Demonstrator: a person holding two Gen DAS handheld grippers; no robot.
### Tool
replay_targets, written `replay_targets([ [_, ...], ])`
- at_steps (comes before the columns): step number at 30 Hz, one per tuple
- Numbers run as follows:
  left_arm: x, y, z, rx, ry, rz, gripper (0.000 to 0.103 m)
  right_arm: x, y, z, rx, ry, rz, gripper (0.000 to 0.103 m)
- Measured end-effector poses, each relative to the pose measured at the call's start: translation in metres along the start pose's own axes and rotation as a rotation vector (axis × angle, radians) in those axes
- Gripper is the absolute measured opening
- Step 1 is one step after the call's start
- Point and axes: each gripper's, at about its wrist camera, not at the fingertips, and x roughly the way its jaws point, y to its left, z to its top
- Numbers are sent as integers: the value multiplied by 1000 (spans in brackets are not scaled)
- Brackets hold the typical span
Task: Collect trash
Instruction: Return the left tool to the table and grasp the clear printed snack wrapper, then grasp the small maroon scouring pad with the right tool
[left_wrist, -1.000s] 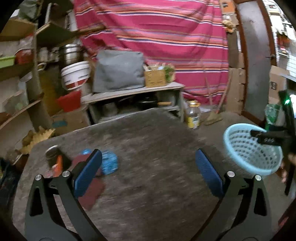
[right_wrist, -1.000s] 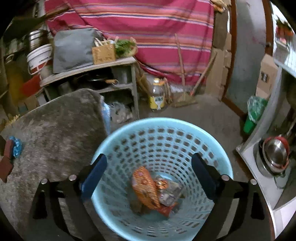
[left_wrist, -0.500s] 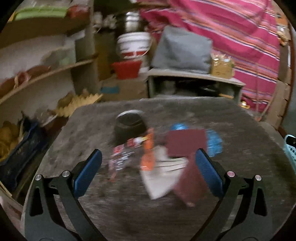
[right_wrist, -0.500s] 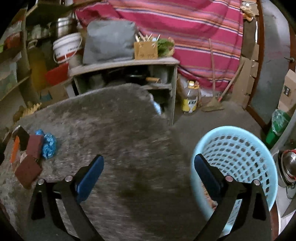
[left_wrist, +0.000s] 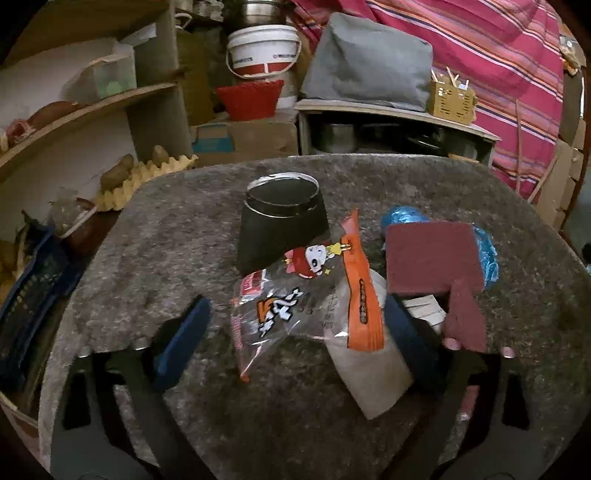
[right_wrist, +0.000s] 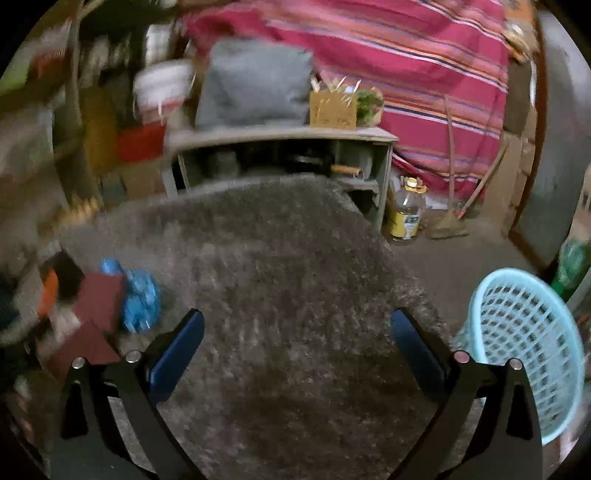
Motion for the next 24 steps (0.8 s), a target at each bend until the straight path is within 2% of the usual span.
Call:
replay_targets([
  [1,1,1,0,-1,5,-9,71,-2,5,0,-11,-12,20,99],
  [2,4,2,0,-2,16,-28,59,-6,9,-1,-6,-35,45,99],
  [3,5,3,0,-5,21,-46,52,-10,14,-2,-3,-48,67,99],
  [6,1,4,-1,3,2,-48,47,-15,36,-4,-45,-51,137,99],
  [10,-19,-1,-2,50,-53,-1,46,-22,68,-11,-108,-53,176,99],
  [16,-59,17,-4,41,-111,48,46,-36,115,-25,-170,-55,253,98],
  [24,-83,60,-18,-3,-112,96,46,-41,169,-51,-306,-17,231,98],
])
